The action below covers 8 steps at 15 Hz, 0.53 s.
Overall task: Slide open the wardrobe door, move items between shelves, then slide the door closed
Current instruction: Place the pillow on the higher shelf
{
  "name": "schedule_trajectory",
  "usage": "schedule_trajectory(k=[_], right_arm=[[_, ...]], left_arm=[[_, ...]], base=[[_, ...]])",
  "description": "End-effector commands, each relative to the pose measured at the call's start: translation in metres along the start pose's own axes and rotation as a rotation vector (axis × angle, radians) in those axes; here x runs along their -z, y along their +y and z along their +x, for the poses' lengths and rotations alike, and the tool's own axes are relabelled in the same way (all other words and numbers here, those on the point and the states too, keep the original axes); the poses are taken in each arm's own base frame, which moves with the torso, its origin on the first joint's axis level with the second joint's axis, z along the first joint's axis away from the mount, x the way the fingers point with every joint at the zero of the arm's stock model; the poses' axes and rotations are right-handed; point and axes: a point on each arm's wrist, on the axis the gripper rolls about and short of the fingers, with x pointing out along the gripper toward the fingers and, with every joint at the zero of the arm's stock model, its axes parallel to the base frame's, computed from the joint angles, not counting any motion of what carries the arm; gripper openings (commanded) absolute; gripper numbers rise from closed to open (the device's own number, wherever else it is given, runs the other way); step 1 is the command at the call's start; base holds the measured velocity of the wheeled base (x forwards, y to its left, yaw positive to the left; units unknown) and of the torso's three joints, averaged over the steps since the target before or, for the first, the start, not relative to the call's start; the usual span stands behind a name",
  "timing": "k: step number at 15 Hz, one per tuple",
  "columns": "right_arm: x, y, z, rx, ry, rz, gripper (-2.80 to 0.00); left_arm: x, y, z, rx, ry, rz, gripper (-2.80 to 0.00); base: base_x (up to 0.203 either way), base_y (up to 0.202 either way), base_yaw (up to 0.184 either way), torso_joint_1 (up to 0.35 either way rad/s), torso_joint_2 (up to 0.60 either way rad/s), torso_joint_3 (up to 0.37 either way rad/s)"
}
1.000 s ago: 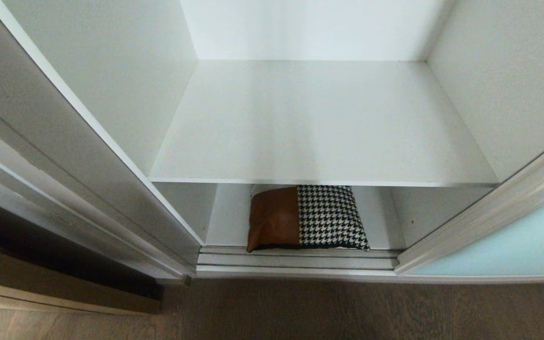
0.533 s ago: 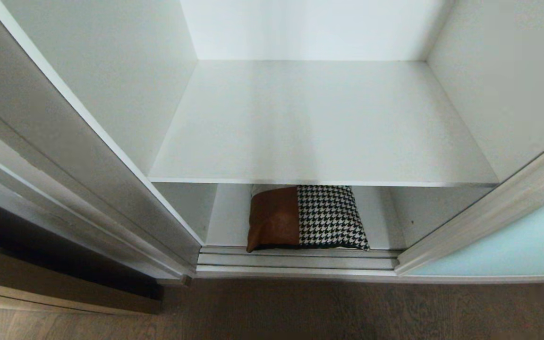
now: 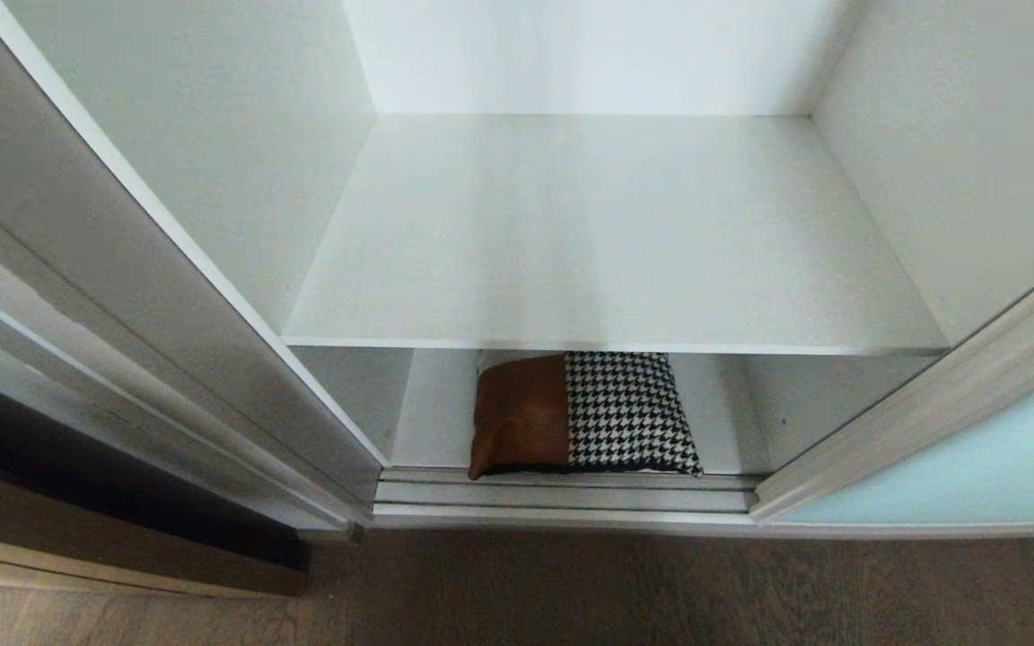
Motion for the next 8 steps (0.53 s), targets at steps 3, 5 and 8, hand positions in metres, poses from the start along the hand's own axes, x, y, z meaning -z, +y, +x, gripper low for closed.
schedule_trajectory(k=[3, 5, 8], right_arm=[[0.004, 0.002, 0.013, -0.216, 0.328, 0.046, -2.80], [0.003, 0.003, 0.035, -0.257, 0.453, 0.072, -2.80], [0.003, 0.003, 0.082, -0.287, 0.595, 0.099, -2.80]], left_arm=[[0.000, 0.000, 0.000, 0.000, 0.001, 0.000, -2.80], [0.000, 0.000, 0.000, 0.000, 0.001, 0.000, -2.80], [0.000, 0.000, 0.000, 0.000, 0.001, 0.000, -2.80]], base=[[0.000, 0.000, 0.000, 0.000, 0.00, 0.000], [0.000, 0.000, 0.000, 0.000, 0.00, 0.000], [0.000, 0.000, 0.000, 0.000, 0.00, 0.000]])
